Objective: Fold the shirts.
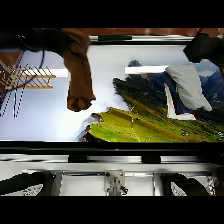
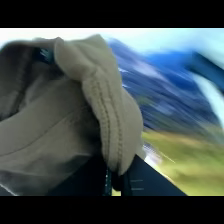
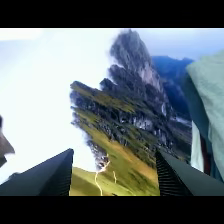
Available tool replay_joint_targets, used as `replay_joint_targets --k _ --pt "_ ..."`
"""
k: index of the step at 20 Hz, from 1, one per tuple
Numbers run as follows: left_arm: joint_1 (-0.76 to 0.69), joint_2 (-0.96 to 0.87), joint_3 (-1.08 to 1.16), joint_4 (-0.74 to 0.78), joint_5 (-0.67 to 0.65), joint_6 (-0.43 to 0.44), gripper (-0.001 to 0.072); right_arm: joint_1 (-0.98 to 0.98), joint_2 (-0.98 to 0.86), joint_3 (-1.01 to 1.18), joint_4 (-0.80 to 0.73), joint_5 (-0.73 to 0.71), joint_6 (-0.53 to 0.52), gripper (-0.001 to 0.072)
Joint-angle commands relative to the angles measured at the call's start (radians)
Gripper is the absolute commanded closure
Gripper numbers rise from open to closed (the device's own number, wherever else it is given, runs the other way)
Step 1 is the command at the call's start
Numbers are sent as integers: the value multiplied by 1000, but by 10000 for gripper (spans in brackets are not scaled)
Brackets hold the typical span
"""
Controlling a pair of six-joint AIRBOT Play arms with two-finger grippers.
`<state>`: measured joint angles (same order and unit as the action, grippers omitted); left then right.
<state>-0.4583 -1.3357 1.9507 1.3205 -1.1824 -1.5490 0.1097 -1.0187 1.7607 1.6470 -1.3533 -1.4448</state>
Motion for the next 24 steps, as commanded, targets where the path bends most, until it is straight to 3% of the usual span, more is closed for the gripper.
replay_joint_targets --k 1,5,6,7,8,9,13,17,20,24 --pt "-192 9 -121 -101 -8 0 673 -1 129 0 -11 -142 3 85" --pt "-396 -98 -303 -101 12 0 671 -1 163 0 -121 -351 11 84" --pt "-415 -130 -322 -101 11 0 609 -1 161 -1 -148 -385 16 84" --pt "-420 -156 -323 -101 10 -12 391 -1 159 -1 -160 -396 18 84" --pt "-409 -167 -322 -101 16 -53 97 -1 159 -1 -158 -389 18 84" --pt "-383 -164 -319 -100 20 -90 -6 -1 159 -2 -145 -380 18 83" --pt "-116 -122 -232 -25 -116 -95 -5 -1 124 -35 -103 -379 19 82" --pt "213 -108 -252 0 -249 -94 -4 -1 74 -250 -77 -357 17 82" --pt "353 -111 -384 -1 -246 -89 -4 -1 41 -476 -21 -240 26 82" --pt "374 -111 -653 -12 -118 -60 -4 -1 -42 -654 111 -111 41 82"
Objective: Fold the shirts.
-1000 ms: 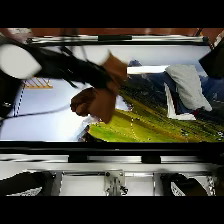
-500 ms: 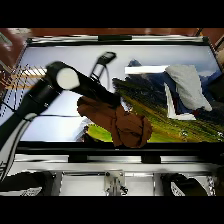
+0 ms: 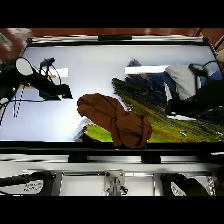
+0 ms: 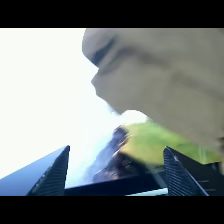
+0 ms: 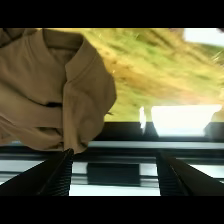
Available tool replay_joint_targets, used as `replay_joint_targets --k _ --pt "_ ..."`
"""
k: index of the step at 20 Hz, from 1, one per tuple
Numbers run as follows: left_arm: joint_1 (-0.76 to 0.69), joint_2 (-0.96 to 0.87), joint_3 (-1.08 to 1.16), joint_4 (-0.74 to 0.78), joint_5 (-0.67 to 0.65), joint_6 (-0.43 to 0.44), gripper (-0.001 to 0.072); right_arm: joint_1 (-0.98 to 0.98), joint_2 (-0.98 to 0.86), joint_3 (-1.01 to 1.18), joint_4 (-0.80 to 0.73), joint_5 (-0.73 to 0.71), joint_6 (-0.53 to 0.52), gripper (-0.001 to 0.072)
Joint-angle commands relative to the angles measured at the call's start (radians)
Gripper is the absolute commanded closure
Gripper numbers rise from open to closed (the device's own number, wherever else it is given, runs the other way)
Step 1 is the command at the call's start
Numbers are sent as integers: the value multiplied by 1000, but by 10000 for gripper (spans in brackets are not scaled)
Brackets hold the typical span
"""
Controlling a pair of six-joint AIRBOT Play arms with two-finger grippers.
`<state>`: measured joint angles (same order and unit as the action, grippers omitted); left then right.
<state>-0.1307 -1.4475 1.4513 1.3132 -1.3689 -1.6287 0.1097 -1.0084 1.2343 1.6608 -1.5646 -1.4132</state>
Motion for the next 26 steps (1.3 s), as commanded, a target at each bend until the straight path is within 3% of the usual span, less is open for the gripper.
replay_joint_targets --k 1,9,15,16,18,19,23,24,25,26 --pt "42 0 -213 -21 117 19 -4 -1 -80 -144 125 109 10 82" --pt "-48 -77 -323 -164 401 20 -4 -1 -237 -154 147 129 -42 81" --pt "-95 -145 -322 -226 506 19 8 36 -237 -172 173 109 -65 81" --pt "-96 -149 -322 -226 510 19 116 68 -237 -195 162 124 -66 81" --pt "-93 -146 -322 -226 509 19 563 121 -237 -252 153 170 -66 81" --pt "-92 -142 -322 -225 506 20 672 138 -238 -280 153 187 -65 81" --pt "-92 -115 -321 -220 505 85 673 156 -263 -337 152 199 -45 85" --pt "-92 -104 -321 -218 505 103 673 156 -269 -337 153 213 -40 174" --pt "-92 -91 -318 -206 504 103 673 156 -267 -336 152 231 -39 483" --pt "-92 -73 -310 -190 500 102 673 156 -266 -336 153 235 -31 644"
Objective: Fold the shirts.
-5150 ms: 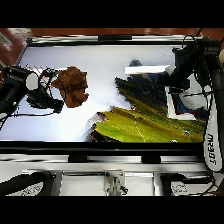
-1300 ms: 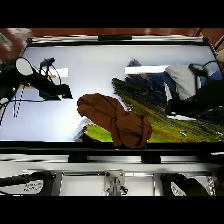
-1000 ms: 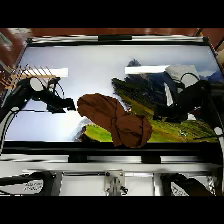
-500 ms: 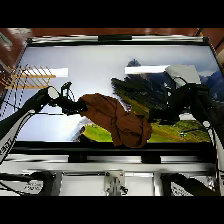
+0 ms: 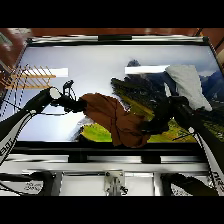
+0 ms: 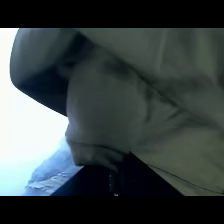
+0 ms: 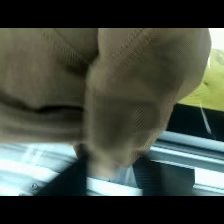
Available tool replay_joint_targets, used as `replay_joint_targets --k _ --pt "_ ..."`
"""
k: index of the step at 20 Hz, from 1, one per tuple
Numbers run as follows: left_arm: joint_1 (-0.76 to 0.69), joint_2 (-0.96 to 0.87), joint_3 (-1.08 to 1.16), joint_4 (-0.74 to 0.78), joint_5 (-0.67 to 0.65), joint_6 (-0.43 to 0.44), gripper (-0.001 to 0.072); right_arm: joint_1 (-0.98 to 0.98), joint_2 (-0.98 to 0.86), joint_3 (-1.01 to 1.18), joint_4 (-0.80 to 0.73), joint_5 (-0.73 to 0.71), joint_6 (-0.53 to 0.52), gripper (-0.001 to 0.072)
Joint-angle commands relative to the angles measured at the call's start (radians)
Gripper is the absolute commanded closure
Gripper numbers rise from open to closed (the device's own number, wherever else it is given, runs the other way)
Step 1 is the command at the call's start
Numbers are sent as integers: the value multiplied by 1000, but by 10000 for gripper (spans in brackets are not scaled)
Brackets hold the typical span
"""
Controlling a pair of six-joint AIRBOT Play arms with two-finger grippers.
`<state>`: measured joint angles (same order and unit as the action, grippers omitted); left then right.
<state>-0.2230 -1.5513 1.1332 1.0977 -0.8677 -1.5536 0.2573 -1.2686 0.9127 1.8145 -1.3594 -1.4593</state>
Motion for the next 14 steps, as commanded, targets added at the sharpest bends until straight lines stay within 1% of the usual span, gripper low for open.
replay_joint_targets --k 1,3,4,5,6,8,10,12,14 --pt "0 51 20 49 -7 27 673 8 -1 -8 2 25 15 649" --pt "0 106 64 127 -29 28 673 8 34 26 -2 17 7 649" --pt "0 142 97 182 -47 44 673 7 66 59 -12 17 6 649" --pt "0 183 129 224 -59 71 674 6 111 109 -32 18 6 649" --pt "0 237 168 270 -68 81 673 6 160 168 -58 19 6 649" --pt "0 350 256 344 -69 80 673 6 273 309 -124 46 5 649" --pt "0 457 370 371 -68 80 673 6 391 454 -198 121 8 649" --pt "0 549 497 373 -68 80 673 6 498 582 -253 231 20 649" --pt "0 617 615 397 -68 80 673 6 582 661 -283 328 43 650"
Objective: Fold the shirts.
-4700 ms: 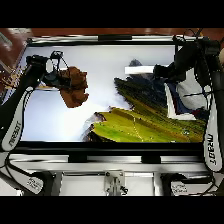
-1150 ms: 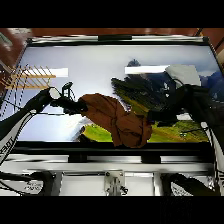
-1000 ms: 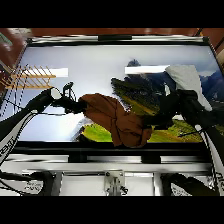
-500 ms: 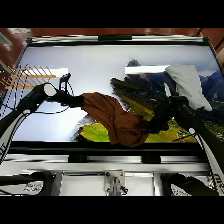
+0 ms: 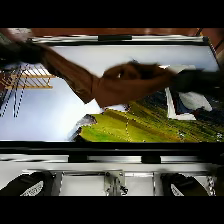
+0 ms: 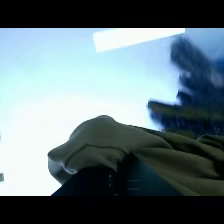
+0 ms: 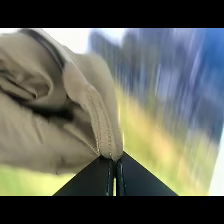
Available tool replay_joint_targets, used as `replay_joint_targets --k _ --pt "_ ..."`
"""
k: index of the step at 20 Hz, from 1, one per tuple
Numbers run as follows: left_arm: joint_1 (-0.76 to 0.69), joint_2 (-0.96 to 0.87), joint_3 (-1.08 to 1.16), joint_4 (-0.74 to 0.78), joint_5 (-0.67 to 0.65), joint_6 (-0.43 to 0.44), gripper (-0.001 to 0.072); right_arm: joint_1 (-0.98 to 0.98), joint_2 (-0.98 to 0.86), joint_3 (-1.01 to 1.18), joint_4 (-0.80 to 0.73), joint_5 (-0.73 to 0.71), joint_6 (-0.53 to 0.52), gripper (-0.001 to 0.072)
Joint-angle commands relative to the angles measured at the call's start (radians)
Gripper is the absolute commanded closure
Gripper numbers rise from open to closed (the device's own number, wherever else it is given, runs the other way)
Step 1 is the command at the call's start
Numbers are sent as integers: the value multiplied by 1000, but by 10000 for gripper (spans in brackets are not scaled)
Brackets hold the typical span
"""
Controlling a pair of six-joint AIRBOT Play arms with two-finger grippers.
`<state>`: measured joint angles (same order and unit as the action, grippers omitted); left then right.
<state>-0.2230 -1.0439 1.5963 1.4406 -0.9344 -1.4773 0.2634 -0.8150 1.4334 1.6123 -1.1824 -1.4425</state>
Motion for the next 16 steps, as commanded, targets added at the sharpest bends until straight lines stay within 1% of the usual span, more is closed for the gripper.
replay_joint_targets --k 1,4,7,9,11,14,16 --pt "0 139 199 76 -4 -1 673 0 159 164 -91 179 46 649" --pt "0 203 249 84 -43 -66 673 0 213 183 -79 171 114 649" --pt "0 216 248 16 -194 -71 673 0 202 183 -17 70 129 649" --pt "-1 211 248 2 -250 -71 674 0 177 183 3 14 128 649" --pt "-1 224 248 -1 -225 -66 673 0 166 183 6 9 128 649" --pt "-1 270 249 -21 -149 -49 674 0 169 199 5 25 112 649" --pt "-1 310 249 -20 -140 -49 673 0 169 233 5 33 101 649"
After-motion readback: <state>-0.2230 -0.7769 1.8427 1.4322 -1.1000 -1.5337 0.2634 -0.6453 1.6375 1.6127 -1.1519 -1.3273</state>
